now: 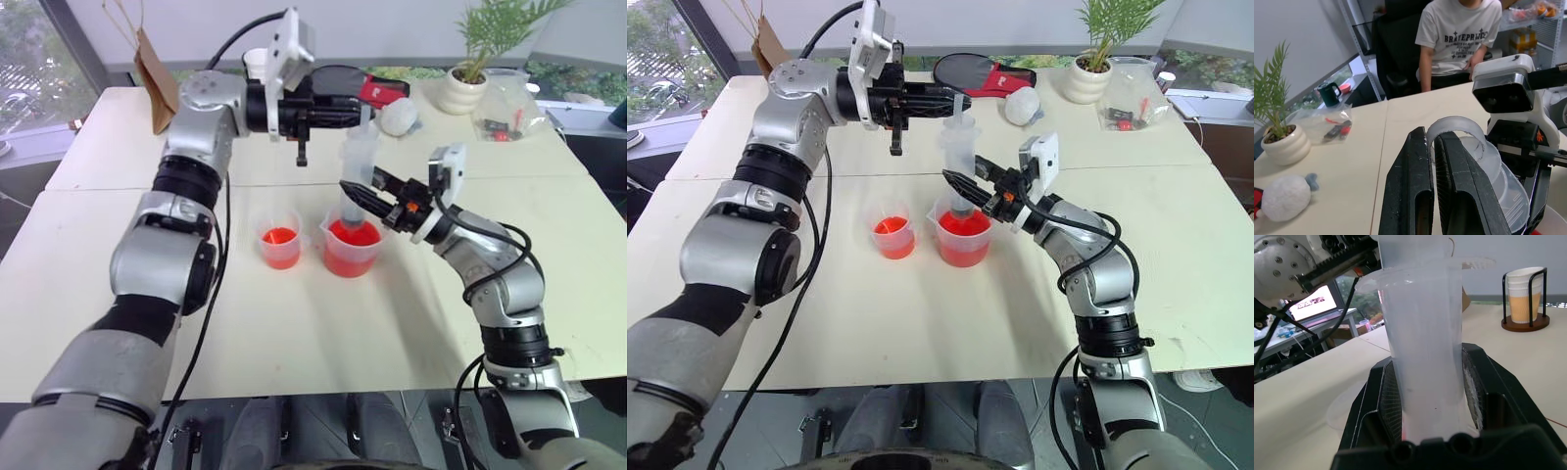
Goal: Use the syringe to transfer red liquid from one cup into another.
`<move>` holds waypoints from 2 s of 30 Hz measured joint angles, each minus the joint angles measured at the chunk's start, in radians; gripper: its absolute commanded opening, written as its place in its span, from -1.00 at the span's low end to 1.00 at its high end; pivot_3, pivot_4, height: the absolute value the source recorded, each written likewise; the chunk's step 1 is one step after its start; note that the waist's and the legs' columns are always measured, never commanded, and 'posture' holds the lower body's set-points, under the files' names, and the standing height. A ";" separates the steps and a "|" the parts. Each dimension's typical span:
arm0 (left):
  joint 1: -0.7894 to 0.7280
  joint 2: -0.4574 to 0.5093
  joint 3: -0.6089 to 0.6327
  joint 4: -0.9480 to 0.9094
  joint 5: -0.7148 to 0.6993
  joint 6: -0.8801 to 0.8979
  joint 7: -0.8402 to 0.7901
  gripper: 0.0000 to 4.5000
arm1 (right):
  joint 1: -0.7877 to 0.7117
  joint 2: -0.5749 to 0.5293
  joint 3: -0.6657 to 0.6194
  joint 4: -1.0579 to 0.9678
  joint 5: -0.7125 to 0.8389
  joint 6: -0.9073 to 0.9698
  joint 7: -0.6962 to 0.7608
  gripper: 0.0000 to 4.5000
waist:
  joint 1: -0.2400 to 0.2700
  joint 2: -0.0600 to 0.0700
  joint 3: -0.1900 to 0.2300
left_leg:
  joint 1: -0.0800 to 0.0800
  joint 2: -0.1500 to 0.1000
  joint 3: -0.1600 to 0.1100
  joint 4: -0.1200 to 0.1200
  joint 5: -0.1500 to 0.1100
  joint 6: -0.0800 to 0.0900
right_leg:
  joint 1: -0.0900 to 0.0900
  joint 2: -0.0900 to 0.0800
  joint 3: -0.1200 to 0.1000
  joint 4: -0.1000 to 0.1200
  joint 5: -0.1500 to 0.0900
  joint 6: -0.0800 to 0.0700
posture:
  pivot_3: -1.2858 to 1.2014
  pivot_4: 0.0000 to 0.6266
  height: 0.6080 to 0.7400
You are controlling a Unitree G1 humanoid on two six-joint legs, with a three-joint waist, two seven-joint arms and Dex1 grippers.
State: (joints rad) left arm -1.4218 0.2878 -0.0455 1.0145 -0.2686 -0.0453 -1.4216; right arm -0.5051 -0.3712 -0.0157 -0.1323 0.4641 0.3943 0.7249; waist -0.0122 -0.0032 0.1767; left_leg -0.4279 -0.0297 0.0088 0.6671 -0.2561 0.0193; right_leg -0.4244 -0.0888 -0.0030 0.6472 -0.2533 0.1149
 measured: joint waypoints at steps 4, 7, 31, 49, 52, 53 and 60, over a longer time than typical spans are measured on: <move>-0.024 -0.002 0.000 0.047 0.007 -0.014 -0.007 -0.98 | 0.015 0.006 0.000 0.002 -0.011 -0.009 -0.001 -0.37 | 0.000 0.000 0.000 | 0.000 0.000 0.000 0.000 0.000 0.000 | 0.000 0.000 0.000 0.000 0.000 0.000 | 0.03 -0.52 1.00; -0.033 -0.002 0.002 0.057 0.007 -0.017 -0.011 -0.98 | 0.021 0.007 0.000 0.002 -0.012 -0.016 -0.001 -0.37 | 0.000 0.000 0.000 | 0.000 0.000 0.000 0.000 0.000 0.000 | 0.000 0.000 0.000 0.000 0.000 0.000 | 0.03 -0.52 1.00; 0.218 0.332 0.113 -0.311 -0.073 0.417 -0.091 0.10 | -0.161 -0.030 -0.077 -0.099 0.139 0.179 -0.095 -0.37 | -0.001 -0.001 0.001 | 0.000 0.002 -0.001 0.000 0.000 0.000 | -0.001 0.001 0.000 0.002 0.000 0.000 | 0.03 -0.52 1.00; 0.600 0.535 0.353 -0.885 -0.307 0.677 0.229 0.10 | -0.314 0.223 0.142 0.188 0.048 0.010 0.040 -0.37 | -0.005 -0.002 0.000 | 0.001 0.001 -0.006 -0.001 0.002 -0.004 | -0.001 0.002 0.000 0.003 0.000 0.000 | 0.03 -0.52 1.00; 0.583 0.540 0.366 -0.900 -0.350 0.695 0.232 0.10 | -0.314 0.224 0.143 0.227 0.027 -0.010 0.062 -0.37 | -0.004 -0.002 0.000 | 0.001 0.001 -0.006 -0.001 0.002 -0.004 | -0.001 0.002 0.000 0.003 0.000 0.000 | 0.03 -0.52 1.00; 0.561 0.536 0.365 -0.898 -0.354 0.695 0.237 0.10 | -0.314 0.226 0.143 0.238 0.020 -0.017 0.068 -0.37 | -0.003 -0.002 0.000 | 0.001 0.001 -0.006 -0.001 0.002 -0.004 | -0.001 0.002 0.000 0.003 0.000 0.000 | 0.03 -0.52 1.00; 0.413 0.460 0.271 -0.799 -0.340 0.618 0.223 0.10 | -0.312 0.237 0.150 0.258 0.004 -0.033 0.088 -0.37 | -0.005 -0.002 -0.001 | 0.001 0.001 -0.005 -0.002 0.003 -0.005 | -0.001 0.002 0.000 0.004 0.000 0.000 | 0.03 -0.52 1.00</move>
State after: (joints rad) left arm -1.0093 0.7483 0.2252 0.2157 -0.6081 0.5725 -1.1991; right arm -0.8168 -0.1343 0.1345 0.1259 0.4679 0.3616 0.8127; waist -0.0168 -0.0052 0.1762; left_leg -0.4267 -0.0288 0.0034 0.6656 -0.2534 0.0144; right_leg -0.4253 -0.0870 -0.0034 0.6508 -0.2531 0.1144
